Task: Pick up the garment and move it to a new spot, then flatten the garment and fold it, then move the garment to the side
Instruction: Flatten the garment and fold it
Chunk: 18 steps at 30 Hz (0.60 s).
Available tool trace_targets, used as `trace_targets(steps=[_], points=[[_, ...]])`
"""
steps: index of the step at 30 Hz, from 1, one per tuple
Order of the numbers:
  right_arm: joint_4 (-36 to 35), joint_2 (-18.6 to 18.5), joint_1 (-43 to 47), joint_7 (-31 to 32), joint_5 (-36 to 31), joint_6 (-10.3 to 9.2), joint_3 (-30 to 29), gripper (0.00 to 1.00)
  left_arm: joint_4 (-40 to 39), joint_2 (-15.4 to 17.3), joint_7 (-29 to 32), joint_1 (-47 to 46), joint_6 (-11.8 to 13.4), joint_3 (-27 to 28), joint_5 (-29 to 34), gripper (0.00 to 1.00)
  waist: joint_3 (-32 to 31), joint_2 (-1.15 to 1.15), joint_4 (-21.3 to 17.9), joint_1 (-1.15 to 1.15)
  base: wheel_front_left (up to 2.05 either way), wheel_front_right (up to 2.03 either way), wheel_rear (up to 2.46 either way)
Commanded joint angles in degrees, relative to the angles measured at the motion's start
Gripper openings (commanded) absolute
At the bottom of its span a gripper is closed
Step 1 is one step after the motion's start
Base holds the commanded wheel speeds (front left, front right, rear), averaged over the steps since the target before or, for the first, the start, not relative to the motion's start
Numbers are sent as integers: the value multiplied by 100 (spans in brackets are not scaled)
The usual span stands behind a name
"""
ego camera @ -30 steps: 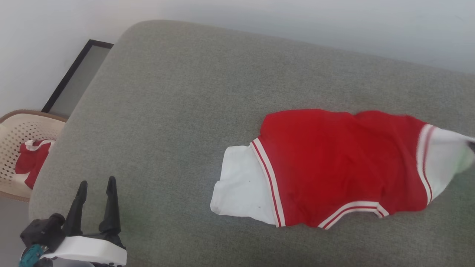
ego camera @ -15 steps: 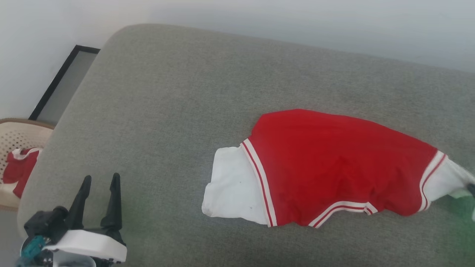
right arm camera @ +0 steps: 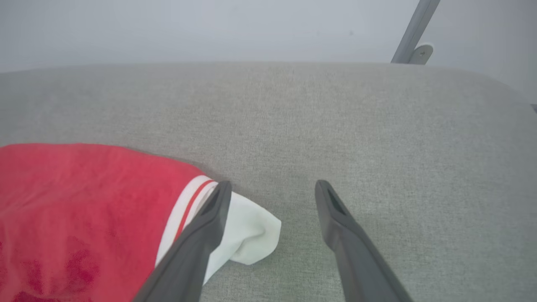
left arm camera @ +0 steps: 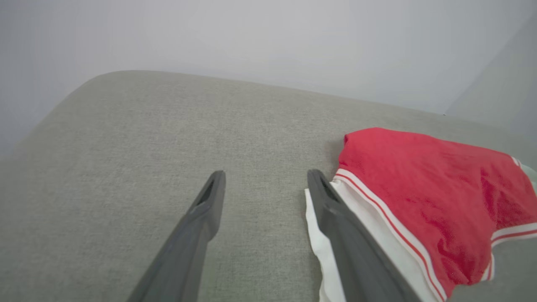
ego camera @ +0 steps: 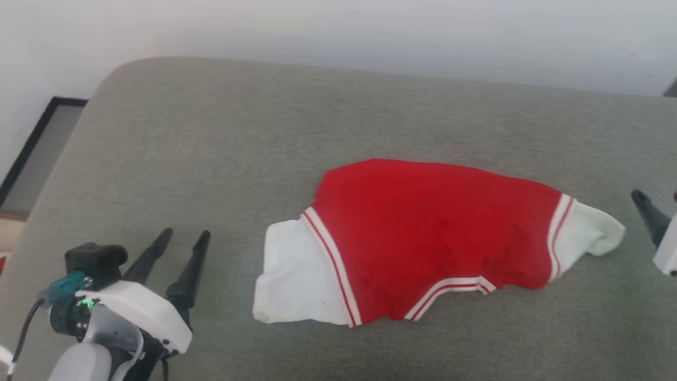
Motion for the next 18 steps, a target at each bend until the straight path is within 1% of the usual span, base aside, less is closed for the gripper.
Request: trace_targets(steps=[1, 6, 12, 17, 18], points=[[-83, 48, -60, -94, -60, -4, 13, 100, -41, 13, 148, -72, 0, -35, -106, 100, 2, 0, -156, 0, 0, 0, 0], [-501, 327, -65, -532, -223, -4, 38, 100, -234, 109, 1023, -49, 102, -252, -239, 100, 42, 0, -457, 0, 0, 0, 0], [-1022, 577, 22, -1193, -404, -4, 133, 100, -316, 162, 1960, 91, 352, -479, -397, 100, 142, 0, -755, 0, 0, 0, 0], [-1264, 815, 138, -1717, -473, -4, 116, 100, -265, 231, 2471, 166, 594, -612, -318, 100, 218, 0, -956, 0, 0, 0, 0], [-1264, 815, 138, -1717, -473, -4, 116, 100, -265, 231, 2471, 166, 594, -612, -318, 100, 218, 0, -956, 0, 0, 0, 0]])
